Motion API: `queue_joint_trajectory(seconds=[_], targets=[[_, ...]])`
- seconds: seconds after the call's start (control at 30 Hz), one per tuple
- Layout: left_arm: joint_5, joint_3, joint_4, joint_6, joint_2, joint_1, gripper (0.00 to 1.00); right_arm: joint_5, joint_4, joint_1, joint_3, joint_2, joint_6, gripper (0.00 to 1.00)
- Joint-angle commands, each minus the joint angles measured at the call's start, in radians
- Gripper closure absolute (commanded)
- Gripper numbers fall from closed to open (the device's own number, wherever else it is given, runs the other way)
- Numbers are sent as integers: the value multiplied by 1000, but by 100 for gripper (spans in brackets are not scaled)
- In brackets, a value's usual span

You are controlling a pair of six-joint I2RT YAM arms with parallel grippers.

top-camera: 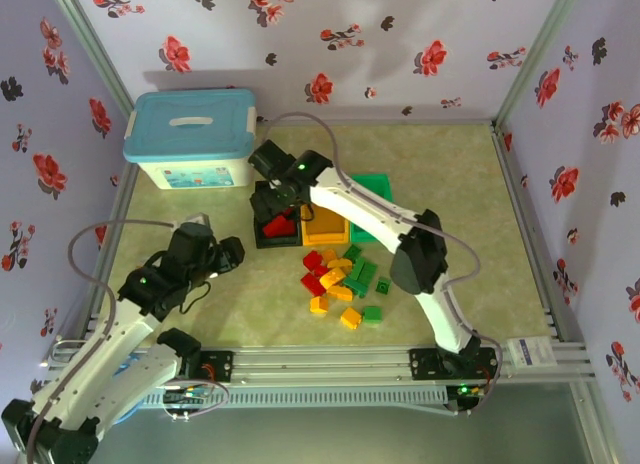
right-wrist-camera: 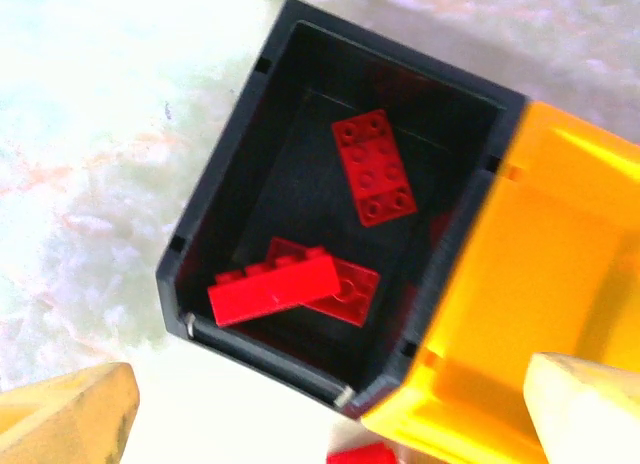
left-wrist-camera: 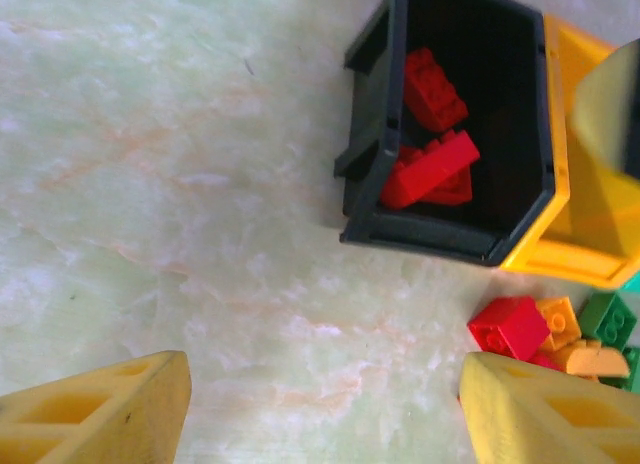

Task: Sort the legos into containers by color
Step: Place the lego in the container, then move the lego to the center of the table.

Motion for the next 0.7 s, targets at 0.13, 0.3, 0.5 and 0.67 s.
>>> queue_joint_trajectory(seconds=[0.13,0.3,0.5,0.67], targets=[[12,42,90,50,141,-151,28,87,110,-24,-285,-313,29,1],[30,48,187,24,301,-255,28,90,183,-54,-499,-469,76,1],[72,55,307,-32,498,-317,36,88,232,-91,-678,-592,121,1],[82,86,355,-56,622,-354,40,87,258,-100,-768,-648,143,1]])
